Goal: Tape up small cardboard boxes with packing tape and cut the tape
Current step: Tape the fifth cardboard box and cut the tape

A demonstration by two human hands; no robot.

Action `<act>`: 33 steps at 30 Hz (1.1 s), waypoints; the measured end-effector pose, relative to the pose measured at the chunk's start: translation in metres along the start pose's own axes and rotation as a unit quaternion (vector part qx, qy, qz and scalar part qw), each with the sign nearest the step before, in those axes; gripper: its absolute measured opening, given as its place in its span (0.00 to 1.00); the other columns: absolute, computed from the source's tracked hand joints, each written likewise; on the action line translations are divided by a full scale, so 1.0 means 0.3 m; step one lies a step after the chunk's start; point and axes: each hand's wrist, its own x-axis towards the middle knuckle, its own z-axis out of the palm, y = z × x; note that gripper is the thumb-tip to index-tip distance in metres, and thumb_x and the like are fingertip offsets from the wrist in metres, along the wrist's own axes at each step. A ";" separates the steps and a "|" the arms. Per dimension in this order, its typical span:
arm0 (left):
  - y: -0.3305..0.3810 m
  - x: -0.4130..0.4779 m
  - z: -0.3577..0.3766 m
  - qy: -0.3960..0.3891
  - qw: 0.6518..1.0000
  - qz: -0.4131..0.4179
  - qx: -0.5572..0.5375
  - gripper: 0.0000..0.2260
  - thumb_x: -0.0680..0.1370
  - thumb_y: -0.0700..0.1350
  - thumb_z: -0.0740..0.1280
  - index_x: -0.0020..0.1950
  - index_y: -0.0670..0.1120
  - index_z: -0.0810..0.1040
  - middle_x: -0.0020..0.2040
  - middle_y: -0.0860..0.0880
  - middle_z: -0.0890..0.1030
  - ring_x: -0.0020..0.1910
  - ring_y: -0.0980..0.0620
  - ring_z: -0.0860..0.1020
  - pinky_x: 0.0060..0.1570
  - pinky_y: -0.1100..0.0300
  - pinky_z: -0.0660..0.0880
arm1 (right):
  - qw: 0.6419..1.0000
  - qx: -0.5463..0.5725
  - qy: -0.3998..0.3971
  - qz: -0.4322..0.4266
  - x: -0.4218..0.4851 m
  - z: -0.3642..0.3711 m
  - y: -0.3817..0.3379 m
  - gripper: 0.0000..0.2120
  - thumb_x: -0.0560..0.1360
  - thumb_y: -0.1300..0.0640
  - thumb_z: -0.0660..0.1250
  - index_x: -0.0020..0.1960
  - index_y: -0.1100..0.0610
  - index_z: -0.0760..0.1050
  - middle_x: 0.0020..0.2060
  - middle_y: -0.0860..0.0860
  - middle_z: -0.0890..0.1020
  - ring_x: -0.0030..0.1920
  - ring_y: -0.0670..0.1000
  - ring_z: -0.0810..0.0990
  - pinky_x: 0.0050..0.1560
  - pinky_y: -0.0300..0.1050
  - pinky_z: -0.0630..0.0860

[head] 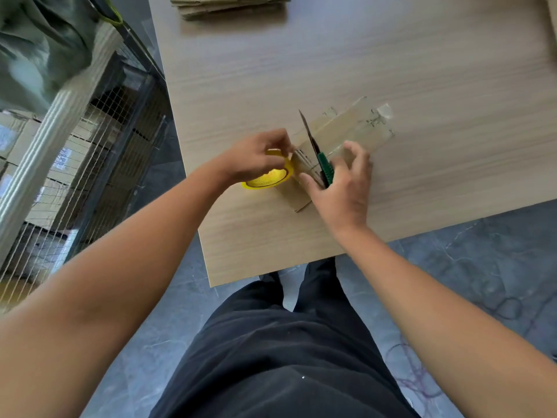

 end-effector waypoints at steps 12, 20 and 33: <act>0.060 -0.171 0.261 0.003 0.991 -0.074 -0.112 0.07 0.67 0.46 0.60 0.42 0.52 0.74 0.64 0.59 0.78 0.37 0.55 0.78 0.27 0.66 0.70 | 0.954 0.001 -0.209 -0.215 0.116 -0.163 0.224 0.20 0.67 0.53 0.80 0.52 0.61 0.77 0.72 0.54 0.73 0.76 0.54 0.66 0.60 0.56 0.79; 0.226 -0.279 0.323 0.190 0.975 -0.086 -0.071 0.09 0.67 0.45 0.59 0.39 0.55 0.77 0.61 0.52 0.74 0.56 0.47 0.76 0.36 0.58 0.76 | 0.936 0.240 -0.182 -0.181 0.174 -0.277 0.290 0.15 0.72 0.58 0.78 0.42 0.54 0.70 0.64 0.55 0.78 0.64 0.55 0.76 0.64 0.48 0.70; 0.590 -0.209 0.473 0.195 0.977 0.042 0.079 0.11 0.80 0.44 0.67 0.43 0.61 0.78 0.61 0.53 0.74 0.48 0.55 0.77 0.30 0.64 0.73 | 0.785 0.534 -0.314 0.011 0.127 -0.567 0.291 0.10 0.72 0.57 0.78 0.50 0.59 0.82 0.35 0.52 0.77 0.30 0.44 0.72 0.32 0.38 0.70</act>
